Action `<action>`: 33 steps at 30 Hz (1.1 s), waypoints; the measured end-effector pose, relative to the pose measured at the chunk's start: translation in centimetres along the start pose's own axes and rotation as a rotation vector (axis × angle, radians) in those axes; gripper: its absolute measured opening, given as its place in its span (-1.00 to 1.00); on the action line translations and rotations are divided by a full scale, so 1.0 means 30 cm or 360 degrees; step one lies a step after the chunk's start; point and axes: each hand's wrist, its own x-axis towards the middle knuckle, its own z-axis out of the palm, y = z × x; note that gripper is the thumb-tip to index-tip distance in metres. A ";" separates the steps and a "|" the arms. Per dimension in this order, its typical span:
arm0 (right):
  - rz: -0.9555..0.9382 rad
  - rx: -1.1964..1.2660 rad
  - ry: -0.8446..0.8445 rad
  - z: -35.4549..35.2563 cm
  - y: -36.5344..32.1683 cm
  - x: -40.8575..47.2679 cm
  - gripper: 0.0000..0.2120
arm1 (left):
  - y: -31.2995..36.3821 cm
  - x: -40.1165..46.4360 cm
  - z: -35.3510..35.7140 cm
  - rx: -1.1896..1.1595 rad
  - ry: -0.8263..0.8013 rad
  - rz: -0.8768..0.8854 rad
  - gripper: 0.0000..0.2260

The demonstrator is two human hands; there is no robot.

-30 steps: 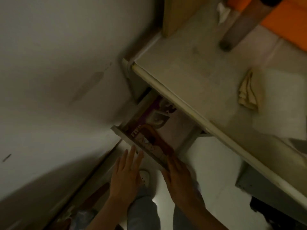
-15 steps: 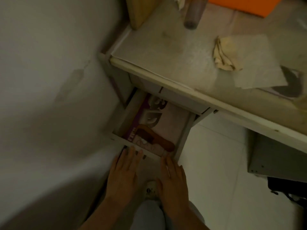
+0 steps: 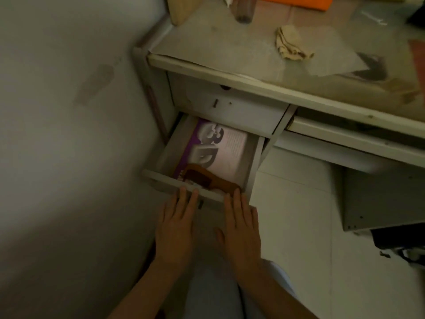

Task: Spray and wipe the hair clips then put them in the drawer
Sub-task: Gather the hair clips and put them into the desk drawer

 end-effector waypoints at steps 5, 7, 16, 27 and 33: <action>-0.0068 -0.0084 0.0004 0.016 0.020 0.004 -0.09 | -0.005 0.004 0.021 0.0015 -0.0050 0.0002 -0.24; -0.0067 -0.0084 0.0055 0.024 0.020 0.005 -0.09 | -0.012 0.001 0.039 0.0063 -0.0086 -0.0006 -0.22; -0.0155 0.0040 0.0186 0.039 0.017 0.073 -0.23 | -0.012 0.001 0.067 0.0144 -0.0085 -0.0115 -0.31; -0.0009 0.0077 0.0087 0.039 0.062 0.248 -0.31 | 0.010 0.136 0.065 0.0323 -0.0178 -0.0093 -0.15; -0.0011 0.0040 0.0142 0.019 0.086 0.319 -0.34 | 0.039 0.252 0.049 0.0334 -0.0146 -0.0043 -0.34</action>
